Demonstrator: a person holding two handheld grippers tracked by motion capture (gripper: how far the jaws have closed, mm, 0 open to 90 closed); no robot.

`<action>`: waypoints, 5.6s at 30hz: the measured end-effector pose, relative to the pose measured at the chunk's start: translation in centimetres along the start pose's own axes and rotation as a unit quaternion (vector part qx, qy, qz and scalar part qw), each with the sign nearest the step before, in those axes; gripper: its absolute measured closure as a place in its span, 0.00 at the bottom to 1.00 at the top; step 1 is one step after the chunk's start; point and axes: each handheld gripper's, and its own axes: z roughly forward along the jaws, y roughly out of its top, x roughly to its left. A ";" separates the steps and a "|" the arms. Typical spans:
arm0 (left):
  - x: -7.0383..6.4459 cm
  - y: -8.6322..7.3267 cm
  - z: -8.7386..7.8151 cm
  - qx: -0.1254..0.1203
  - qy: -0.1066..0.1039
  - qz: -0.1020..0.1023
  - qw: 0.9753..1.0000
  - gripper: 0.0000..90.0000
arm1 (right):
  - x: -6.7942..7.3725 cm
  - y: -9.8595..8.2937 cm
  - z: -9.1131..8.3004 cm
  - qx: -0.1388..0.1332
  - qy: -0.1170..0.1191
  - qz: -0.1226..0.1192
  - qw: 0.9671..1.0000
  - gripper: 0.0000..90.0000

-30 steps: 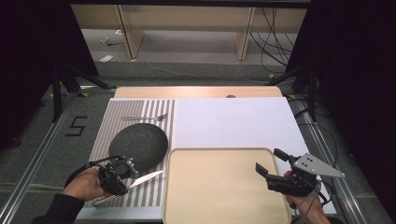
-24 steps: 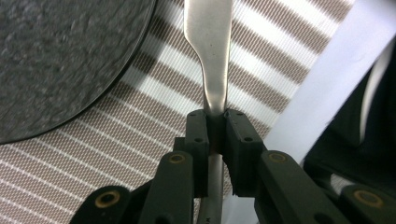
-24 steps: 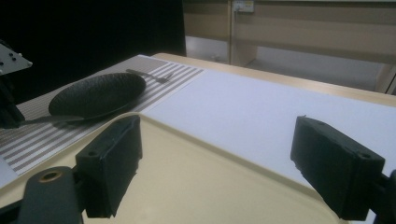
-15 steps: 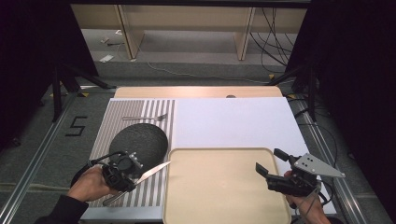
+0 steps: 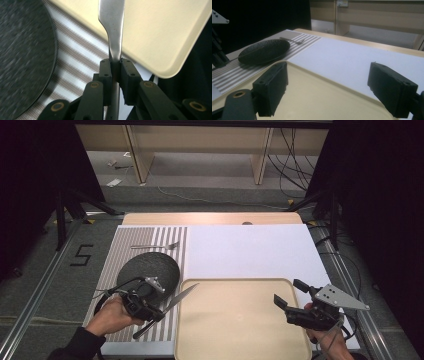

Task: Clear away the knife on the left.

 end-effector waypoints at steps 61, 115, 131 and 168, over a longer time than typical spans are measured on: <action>-3.4 7.9 8.8 0.022 -0.114 -0.065 0.991 0.89 | 0.1 0.1 -0.1 0.001 0.001 -0.003 1.000 0.20; -6.2 9.5 9.6 -0.064 -0.023 0.013 0.998 0.52 | 0.1 0.1 -0.1 -0.003 0.003 -0.007 1.000 0.20; -7.0 10.7 11.7 -0.012 0.003 0.044 0.999 0.99 | 0.1 0.1 -0.1 -0.002 0.004 -0.007 1.000 0.20; -3.3 9.8 10.6 0.006 0.036 -0.016 0.999 0.99 | 0.1 0.1 -0.1 -0.002 0.004 -0.008 1.000 0.20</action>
